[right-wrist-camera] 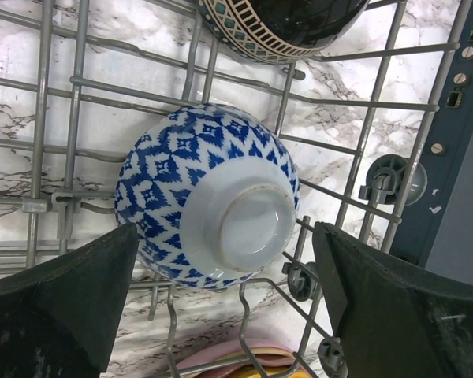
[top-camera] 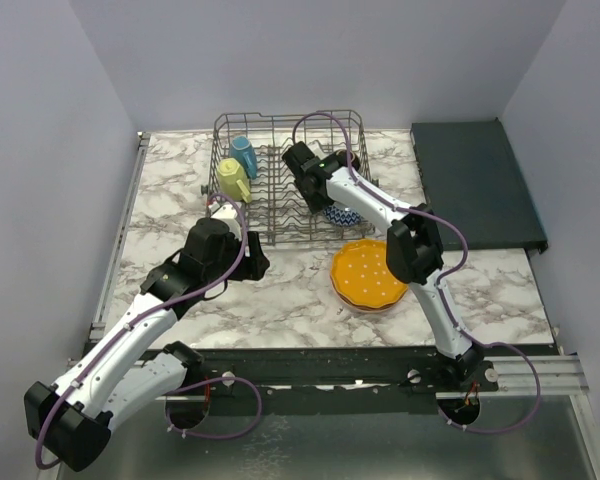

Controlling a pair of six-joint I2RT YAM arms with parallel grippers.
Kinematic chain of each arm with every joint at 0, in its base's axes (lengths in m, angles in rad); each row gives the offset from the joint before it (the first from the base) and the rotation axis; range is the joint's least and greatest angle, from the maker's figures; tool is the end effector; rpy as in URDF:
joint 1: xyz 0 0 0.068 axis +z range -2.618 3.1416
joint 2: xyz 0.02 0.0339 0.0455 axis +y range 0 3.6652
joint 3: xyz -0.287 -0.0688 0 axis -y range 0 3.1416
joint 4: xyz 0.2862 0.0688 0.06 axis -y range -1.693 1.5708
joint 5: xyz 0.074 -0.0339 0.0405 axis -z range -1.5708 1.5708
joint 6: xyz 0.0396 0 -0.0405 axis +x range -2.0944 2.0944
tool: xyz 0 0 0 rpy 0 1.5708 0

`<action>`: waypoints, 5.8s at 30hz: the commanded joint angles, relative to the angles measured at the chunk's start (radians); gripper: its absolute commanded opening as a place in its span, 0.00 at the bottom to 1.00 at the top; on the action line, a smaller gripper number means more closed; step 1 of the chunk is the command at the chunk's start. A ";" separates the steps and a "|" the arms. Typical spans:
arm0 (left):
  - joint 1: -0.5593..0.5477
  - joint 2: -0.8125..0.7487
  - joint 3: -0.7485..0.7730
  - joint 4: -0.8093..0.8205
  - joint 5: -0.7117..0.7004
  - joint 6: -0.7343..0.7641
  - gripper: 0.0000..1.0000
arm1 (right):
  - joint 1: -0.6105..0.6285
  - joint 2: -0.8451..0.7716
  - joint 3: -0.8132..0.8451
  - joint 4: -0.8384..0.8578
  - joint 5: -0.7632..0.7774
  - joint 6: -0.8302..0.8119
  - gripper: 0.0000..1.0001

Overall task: Load the mixed dishes into the dish rack
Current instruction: Turn the bowl upside down on the dish rack, then move the plate to the center of the board.

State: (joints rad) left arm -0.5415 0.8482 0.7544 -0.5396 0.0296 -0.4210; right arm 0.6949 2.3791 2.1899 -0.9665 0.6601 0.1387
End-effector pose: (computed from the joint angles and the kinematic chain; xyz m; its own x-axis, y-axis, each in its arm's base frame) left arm 0.1813 -0.1104 0.2945 -0.6818 -0.0666 -0.7285 0.2816 0.8952 -0.3454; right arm 0.4475 0.3414 0.2205 -0.7398 -0.4745 -0.4770 -0.2156 0.8388 -0.5000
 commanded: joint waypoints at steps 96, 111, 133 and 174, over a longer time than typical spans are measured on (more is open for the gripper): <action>-0.270 0.771 0.182 0.471 0.162 -0.440 0.83 | -0.006 -1.399 -1.302 -0.049 -0.364 0.883 0.82; -0.270 0.853 0.172 0.597 0.221 -0.453 0.83 | -0.006 -1.379 -1.332 0.005 -0.418 0.872 0.83; -0.303 0.840 0.063 0.691 0.300 -0.465 0.55 | -0.006 -1.379 -1.325 0.006 -0.399 0.865 0.82; -0.471 0.439 -0.137 0.605 0.141 -0.518 0.51 | -0.368 -1.092 -1.299 0.312 -0.442 0.642 0.86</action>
State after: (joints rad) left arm -1.0080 1.3575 0.6495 0.1162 0.2150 -0.9565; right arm 0.3336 1.2636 0.9463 -0.6975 0.2661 0.7589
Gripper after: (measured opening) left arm 0.507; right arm 0.859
